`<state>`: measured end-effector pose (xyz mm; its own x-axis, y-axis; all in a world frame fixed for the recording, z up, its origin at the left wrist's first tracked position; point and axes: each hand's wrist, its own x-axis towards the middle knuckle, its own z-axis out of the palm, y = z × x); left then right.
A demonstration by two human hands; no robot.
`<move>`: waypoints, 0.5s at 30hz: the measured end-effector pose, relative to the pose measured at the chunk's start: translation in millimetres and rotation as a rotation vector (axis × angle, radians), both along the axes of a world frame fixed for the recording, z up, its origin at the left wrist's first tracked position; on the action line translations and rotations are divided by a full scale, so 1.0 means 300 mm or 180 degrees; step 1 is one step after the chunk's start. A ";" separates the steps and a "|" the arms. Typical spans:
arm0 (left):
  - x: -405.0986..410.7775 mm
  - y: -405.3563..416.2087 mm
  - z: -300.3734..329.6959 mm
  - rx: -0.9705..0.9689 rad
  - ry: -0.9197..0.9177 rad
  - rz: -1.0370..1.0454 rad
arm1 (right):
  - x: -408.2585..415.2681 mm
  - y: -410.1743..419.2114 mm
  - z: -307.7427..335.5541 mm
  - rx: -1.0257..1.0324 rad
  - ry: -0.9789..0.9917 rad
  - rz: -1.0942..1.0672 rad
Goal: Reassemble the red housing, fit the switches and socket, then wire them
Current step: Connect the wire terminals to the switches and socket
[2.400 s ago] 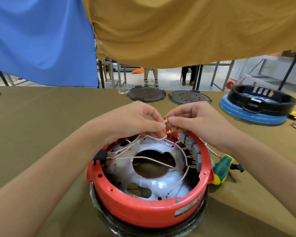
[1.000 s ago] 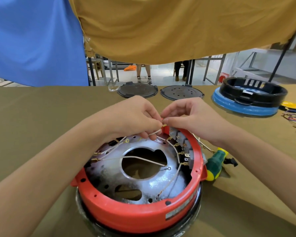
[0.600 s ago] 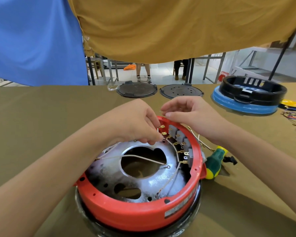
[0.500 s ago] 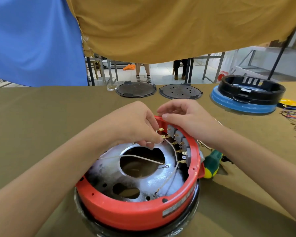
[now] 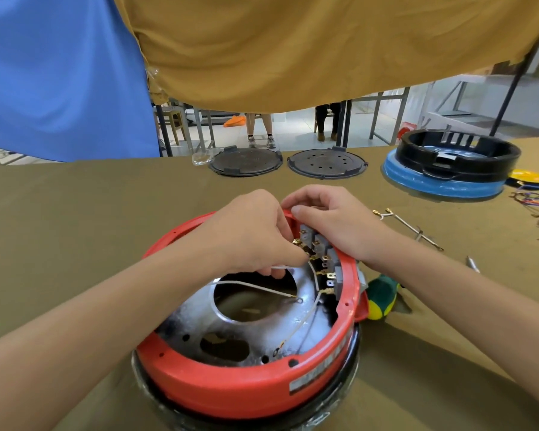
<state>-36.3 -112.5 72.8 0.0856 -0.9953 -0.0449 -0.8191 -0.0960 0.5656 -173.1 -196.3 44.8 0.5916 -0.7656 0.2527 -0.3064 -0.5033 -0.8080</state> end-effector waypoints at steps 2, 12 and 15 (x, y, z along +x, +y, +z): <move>-0.002 -0.003 -0.008 -0.0023 -0.0054 0.0012 | 0.001 0.000 0.000 -0.0019 0.0012 0.0005; 0.004 -0.014 -0.029 -0.0031 0.0173 0.0019 | 0.002 -0.002 -0.002 0.0019 0.0047 -0.0005; 0.001 -0.014 -0.032 -0.0029 0.0180 0.0012 | 0.001 -0.003 -0.003 0.0030 0.0054 -0.0008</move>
